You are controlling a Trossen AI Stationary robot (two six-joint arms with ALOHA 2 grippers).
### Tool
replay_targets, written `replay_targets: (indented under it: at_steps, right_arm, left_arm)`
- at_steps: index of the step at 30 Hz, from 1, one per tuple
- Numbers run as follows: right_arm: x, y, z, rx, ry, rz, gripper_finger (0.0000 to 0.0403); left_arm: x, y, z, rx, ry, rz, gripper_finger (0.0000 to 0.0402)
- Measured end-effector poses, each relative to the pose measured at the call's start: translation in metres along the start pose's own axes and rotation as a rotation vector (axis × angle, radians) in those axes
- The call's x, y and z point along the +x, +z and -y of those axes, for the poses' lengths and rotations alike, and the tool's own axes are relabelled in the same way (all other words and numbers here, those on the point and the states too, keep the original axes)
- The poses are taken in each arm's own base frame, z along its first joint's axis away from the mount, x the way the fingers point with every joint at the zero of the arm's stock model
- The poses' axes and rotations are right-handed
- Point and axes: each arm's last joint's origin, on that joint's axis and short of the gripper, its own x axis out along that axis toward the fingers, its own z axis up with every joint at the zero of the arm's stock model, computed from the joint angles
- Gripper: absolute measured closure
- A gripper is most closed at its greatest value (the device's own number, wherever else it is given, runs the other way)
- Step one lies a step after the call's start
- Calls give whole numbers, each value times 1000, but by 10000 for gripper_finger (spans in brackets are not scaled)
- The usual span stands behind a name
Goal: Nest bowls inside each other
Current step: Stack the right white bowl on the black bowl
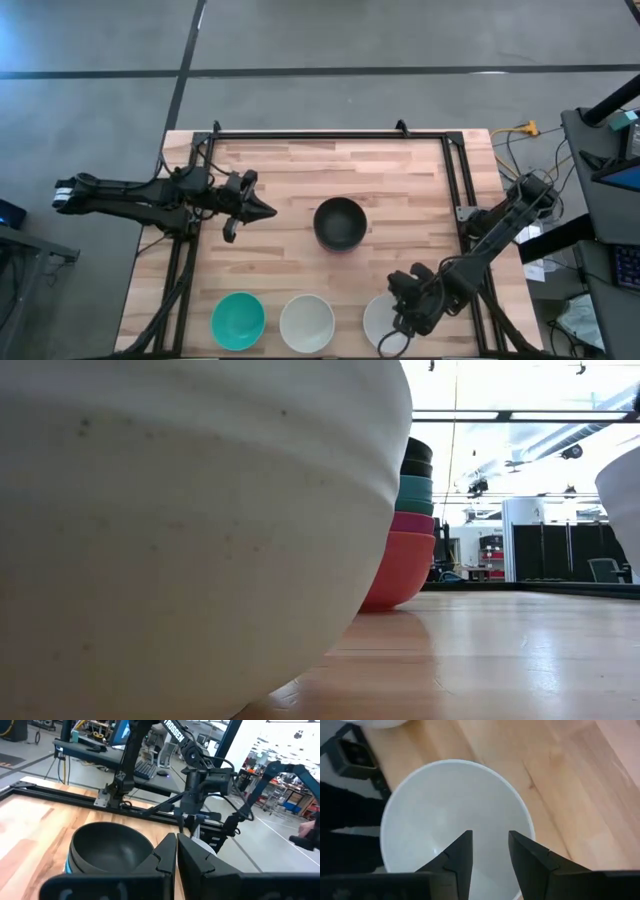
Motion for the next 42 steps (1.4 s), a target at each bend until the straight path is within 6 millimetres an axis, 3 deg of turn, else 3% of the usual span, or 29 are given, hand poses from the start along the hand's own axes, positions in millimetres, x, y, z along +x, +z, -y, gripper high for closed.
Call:
replay_targets:
  at_steps: [13,42]
  right_arm:
    - [14,-8,15,118,-54,-40,282]
    - [18,-13,26,185,-128,-82,282]
  left_arm:
    - [0,0,2,1,-65,-19,402]
    - [0,-1,2,0,-68,-23,402]
